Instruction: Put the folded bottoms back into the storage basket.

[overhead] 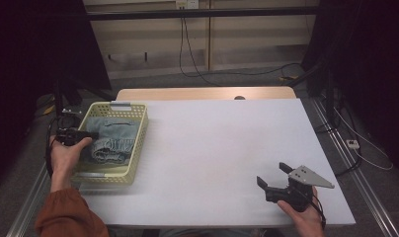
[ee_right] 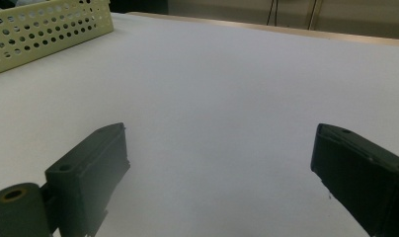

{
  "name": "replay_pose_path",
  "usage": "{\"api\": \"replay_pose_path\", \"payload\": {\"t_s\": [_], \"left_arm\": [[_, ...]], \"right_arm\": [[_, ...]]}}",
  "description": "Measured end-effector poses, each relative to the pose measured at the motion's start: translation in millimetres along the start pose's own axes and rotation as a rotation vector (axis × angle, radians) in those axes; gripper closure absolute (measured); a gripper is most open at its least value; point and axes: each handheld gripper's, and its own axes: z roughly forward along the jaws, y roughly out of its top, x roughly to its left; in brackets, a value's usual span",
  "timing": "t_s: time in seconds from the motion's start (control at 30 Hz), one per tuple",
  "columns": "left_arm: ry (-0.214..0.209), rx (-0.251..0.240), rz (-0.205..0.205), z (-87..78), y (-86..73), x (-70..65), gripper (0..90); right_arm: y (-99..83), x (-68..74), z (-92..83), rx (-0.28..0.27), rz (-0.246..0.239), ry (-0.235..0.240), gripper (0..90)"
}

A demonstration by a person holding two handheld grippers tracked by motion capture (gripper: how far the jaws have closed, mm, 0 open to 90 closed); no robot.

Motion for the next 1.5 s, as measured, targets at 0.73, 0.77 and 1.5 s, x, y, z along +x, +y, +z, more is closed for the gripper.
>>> {"api": "replay_pose_path", "payload": {"t_s": [0.73,0.77,1.5], "left_arm": [[0.096,0.023,-0.014,9.1,1.8,0.0,77.8],[0.097,0.027,-0.012,10.4,2.1,-0.9,77.6],[0.100,0.083,0.039,18.8,2.2,-6.4,77.1]], "right_arm": [[-0.3,0.4,0.3,0.003,0.001,0.004,7.5],[-0.3,0.5,0.3,0.004,0.002,0.003,7.5],[-0.3,0.2,-0.1,0.002,0.001,0.003,7.5]]}}
